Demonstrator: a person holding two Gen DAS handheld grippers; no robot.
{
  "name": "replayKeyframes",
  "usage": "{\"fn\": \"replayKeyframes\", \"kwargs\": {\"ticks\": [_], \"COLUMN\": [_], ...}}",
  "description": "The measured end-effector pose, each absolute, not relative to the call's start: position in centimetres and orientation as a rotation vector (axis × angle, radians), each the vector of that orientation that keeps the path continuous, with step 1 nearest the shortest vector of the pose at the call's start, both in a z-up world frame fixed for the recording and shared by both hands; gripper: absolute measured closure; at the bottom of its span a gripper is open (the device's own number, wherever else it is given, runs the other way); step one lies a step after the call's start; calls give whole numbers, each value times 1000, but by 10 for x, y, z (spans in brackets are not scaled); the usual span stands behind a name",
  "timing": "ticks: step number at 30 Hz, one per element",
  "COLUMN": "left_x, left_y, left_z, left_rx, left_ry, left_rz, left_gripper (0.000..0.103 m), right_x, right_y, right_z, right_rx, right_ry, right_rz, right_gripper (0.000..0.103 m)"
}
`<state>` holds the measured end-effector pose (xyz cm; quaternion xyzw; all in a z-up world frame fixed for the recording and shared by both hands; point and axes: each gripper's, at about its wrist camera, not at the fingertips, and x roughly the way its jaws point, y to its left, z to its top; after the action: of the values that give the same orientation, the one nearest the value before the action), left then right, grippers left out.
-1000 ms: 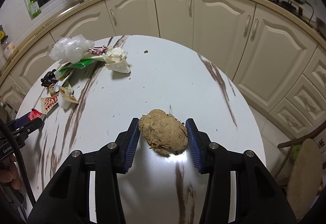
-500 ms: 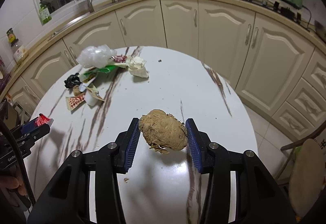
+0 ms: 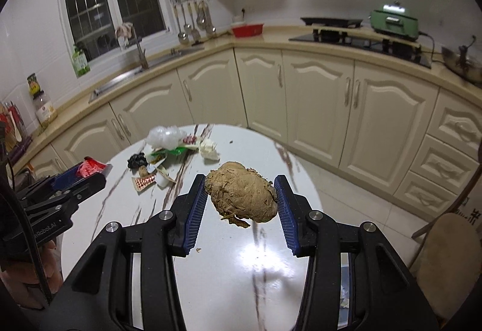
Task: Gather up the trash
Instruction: 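Lift the red wrapper and bread lump and carry them toward the blue bin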
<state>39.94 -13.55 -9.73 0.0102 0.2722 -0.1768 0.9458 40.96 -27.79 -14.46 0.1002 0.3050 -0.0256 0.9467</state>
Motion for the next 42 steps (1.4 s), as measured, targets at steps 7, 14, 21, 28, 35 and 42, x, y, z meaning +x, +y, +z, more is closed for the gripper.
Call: {"fn": "replayKeyframes", "kwargs": {"ticks": [7,14,21,28,35,42], "left_x": [357,327,334,345,380,433], "left_y": [-169,-213,-296,-385,-457,-499], "left_z": [-72,-75,-107,-165,-228,-278], "left_rx": [51,87,129,225,320,393], "left_ry": [456,427,527,680,869,1031], "left_rz": [-387,-482,-649,-785,-836,-810], "left_gripper": [54,54,54,54,54,54], "right_x": [361,312,271,247,246,257], "right_y": [-301,-330,-397,-474,-533,-564], "right_z": [-113,-103,-139,-215,-313,-384], "right_rx": [208,242,341,485,653,769], "right_ry": [530,472,516,650,804,901], "right_rz": [-98,-149,-277,-387,-418,-413], "right_gripper": [60,60,60,60,60,60]}}
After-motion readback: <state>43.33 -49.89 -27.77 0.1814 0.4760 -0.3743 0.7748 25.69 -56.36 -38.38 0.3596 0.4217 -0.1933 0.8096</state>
